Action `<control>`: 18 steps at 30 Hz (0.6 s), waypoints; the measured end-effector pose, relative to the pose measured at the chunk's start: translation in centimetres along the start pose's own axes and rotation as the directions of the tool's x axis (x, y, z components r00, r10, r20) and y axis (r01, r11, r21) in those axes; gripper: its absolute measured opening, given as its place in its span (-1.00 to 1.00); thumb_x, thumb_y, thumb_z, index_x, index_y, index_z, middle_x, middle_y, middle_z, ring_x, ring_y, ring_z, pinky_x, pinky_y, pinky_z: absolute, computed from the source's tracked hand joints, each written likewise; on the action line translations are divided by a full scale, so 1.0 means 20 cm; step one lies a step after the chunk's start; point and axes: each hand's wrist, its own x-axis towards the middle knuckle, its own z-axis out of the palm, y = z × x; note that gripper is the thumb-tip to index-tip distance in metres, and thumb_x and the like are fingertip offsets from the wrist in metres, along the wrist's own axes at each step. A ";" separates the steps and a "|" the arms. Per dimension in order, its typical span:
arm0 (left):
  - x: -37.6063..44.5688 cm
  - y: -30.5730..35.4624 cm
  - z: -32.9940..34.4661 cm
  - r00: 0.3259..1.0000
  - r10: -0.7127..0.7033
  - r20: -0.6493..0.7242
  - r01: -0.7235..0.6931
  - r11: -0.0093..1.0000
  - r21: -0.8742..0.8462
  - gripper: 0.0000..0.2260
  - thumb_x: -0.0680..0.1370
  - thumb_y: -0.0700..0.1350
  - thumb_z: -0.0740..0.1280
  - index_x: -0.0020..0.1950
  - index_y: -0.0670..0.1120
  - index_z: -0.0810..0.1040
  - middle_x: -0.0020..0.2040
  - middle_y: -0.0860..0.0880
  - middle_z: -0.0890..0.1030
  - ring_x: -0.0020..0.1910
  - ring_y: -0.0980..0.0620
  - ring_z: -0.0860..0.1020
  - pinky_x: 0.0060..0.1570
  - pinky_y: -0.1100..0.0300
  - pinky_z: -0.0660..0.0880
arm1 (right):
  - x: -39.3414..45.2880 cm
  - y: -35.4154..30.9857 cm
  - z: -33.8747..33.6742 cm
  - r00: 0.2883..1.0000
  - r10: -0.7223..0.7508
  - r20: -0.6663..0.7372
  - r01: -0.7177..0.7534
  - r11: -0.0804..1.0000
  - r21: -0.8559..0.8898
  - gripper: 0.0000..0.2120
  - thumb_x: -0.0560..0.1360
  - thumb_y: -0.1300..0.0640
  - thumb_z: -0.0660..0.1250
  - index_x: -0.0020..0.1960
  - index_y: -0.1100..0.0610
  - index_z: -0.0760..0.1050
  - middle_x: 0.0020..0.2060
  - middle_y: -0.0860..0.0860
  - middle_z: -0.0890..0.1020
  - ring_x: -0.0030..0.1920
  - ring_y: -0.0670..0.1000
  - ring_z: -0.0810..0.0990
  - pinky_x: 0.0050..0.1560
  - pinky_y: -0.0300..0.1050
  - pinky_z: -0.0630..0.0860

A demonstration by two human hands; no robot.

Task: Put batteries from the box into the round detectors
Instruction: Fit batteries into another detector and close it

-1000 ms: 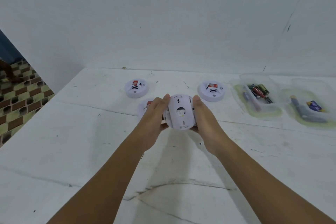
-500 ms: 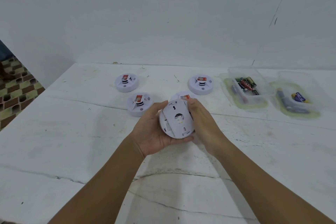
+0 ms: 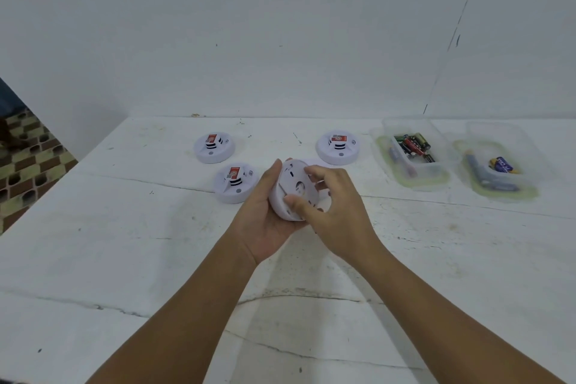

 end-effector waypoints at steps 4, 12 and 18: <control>-0.02 0.02 0.04 0.999 -0.030 -0.023 0.031 0.999 0.044 -0.53 0.63 0.19 0.29 0.35 -0.12 0.60 0.25 -0.20 0.65 0.18 -0.17 0.66 0.27 -0.12 0.52 | 0.00 -0.02 -0.03 1.000 0.004 0.026 -0.005 0.999 0.044 -0.48 0.46 -0.16 0.53 0.36 -0.03 0.52 0.17 -0.18 0.55 0.17 -0.26 0.51 0.05 -0.55 0.34; -0.03 0.01 0.08 0.994 -0.077 -0.081 0.085 0.992 0.094 -0.52 0.60 0.26 0.29 0.27 -0.08 0.64 0.16 -0.17 0.67 0.18 -0.20 0.57 0.20 -0.07 0.55 | 0.00 0.00 -0.06 0.995 -0.087 0.058 0.087 0.996 -0.008 -0.48 0.43 -0.10 0.59 0.30 -0.05 0.49 0.13 -0.16 0.53 0.13 -0.15 0.53 0.01 -0.48 0.39; -0.04 -0.01 0.06 0.993 -0.103 -0.051 0.107 0.991 0.084 -0.50 0.60 0.25 0.28 0.37 -0.07 0.61 0.22 -0.16 0.65 0.26 -0.20 0.55 0.17 -0.07 0.56 | 0.00 0.02 -0.08 0.989 -0.135 0.068 0.137 0.990 -0.030 -0.46 0.40 -0.08 0.61 0.28 0.00 0.50 0.10 -0.11 0.54 0.11 -0.13 0.52 0.02 -0.47 0.38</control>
